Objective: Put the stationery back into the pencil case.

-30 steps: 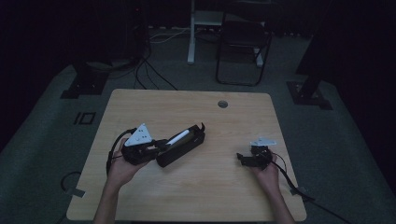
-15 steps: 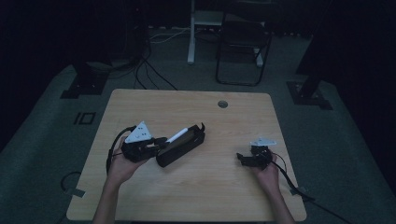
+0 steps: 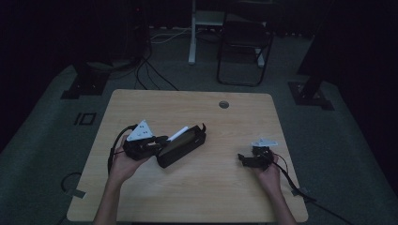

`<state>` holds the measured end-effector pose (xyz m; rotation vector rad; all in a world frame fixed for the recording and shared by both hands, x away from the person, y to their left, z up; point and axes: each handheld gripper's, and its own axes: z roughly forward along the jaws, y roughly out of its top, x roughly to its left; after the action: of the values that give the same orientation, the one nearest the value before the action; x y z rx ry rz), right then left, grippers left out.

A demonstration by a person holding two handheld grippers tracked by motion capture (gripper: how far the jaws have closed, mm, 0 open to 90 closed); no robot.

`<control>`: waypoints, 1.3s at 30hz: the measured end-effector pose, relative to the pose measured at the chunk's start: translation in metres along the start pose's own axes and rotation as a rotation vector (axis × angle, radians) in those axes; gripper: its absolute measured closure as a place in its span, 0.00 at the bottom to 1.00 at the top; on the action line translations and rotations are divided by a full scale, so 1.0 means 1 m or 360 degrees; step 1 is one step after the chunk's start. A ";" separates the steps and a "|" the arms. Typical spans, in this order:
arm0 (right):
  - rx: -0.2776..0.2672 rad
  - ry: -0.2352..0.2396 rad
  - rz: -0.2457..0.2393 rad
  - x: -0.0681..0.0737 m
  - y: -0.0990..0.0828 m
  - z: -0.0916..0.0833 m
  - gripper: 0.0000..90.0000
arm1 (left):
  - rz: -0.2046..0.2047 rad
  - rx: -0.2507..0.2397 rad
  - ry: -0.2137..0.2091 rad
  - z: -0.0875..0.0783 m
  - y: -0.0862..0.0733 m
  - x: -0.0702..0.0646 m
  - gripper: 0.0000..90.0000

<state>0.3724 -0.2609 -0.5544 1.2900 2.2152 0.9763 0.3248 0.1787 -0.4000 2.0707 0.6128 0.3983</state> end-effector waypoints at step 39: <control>0.0000 0.0000 0.0000 0.000 0.000 0.000 0.20 | -0.0006 0.0032 0.0013 0.013 0.005 0.011 0.88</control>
<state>0.3724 -0.2609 -0.5544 1.2899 2.2153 0.9764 0.3413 0.1735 -0.4027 2.0876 0.6277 0.3998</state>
